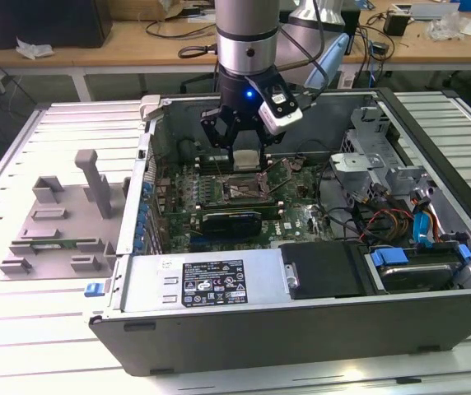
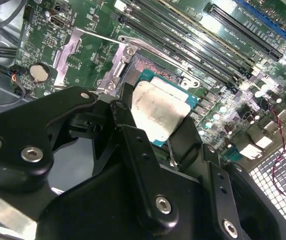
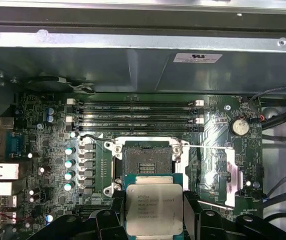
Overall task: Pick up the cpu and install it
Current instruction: 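Pick up the cpu and move it towards the insertion slot, then place the cpu into insertion slot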
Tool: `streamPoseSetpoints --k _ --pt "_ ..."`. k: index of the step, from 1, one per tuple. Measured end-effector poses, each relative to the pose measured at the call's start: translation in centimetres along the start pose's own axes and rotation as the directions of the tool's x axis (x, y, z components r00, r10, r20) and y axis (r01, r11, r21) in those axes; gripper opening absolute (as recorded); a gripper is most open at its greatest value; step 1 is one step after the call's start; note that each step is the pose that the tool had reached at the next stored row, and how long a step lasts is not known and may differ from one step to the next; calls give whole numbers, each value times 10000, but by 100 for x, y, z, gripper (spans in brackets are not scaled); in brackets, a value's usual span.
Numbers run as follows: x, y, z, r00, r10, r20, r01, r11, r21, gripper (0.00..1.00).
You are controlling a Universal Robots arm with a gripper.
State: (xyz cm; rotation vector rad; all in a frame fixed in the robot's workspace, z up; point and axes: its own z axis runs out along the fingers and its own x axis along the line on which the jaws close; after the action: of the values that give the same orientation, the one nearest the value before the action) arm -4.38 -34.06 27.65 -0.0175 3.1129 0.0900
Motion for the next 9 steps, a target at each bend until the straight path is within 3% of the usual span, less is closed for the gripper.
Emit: streamPoseSetpoints --k 9 --pt "0 0 1 10000 -1 1 1 10000 0 55"
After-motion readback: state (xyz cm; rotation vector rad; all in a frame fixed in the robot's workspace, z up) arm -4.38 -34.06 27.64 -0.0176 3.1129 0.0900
